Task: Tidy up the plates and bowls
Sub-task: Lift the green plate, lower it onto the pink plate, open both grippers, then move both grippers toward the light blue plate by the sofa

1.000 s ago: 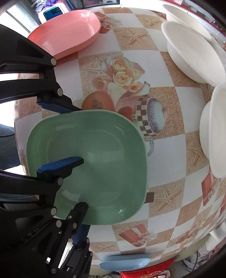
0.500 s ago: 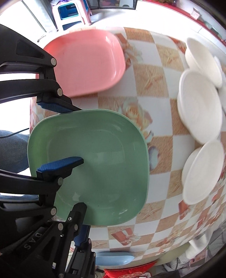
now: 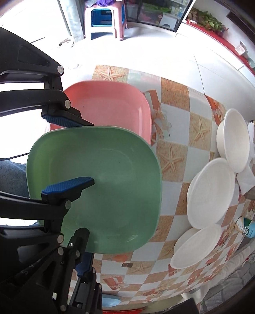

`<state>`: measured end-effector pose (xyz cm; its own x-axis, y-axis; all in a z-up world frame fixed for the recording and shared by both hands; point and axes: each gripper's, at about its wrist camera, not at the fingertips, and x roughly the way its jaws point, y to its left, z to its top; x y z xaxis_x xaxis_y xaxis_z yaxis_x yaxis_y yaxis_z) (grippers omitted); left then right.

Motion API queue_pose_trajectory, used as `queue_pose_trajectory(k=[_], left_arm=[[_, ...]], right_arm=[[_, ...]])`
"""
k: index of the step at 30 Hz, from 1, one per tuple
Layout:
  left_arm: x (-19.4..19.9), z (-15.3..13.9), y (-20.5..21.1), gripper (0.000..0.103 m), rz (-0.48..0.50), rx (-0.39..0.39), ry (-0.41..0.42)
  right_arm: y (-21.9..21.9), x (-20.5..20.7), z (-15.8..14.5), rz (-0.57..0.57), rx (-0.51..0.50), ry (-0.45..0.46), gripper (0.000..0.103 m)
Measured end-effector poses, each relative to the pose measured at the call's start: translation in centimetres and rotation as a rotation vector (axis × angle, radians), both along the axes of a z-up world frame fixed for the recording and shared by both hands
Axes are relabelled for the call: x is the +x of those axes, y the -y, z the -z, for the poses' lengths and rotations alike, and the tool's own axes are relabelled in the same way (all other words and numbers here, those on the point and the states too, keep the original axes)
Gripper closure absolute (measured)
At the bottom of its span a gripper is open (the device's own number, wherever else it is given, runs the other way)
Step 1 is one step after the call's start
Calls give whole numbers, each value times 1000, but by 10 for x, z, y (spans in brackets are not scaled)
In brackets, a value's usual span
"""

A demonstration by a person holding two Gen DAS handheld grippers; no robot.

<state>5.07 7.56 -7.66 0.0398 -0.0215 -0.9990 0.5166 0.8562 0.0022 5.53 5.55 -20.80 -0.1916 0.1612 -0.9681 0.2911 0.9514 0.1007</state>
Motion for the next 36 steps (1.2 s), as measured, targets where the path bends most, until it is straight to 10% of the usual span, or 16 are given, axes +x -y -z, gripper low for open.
queue_pose_trajectory(k=[19, 26, 30, 36], left_arm=[[49, 24, -39, 51, -170, 61, 51], [50, 19, -54, 24, -256, 32, 94], [41, 8, -60, 20, -292, -25, 108], [13, -1, -54, 0, -321, -151, 118]], right_arm=[[-25, 40, 32, -78, 107, -43, 86], [-17, 38, 23, -105, 101, -27, 84], [0, 30, 10, -149, -10, -17, 20], [49, 2, -12, -119, -53, 5, 15]])
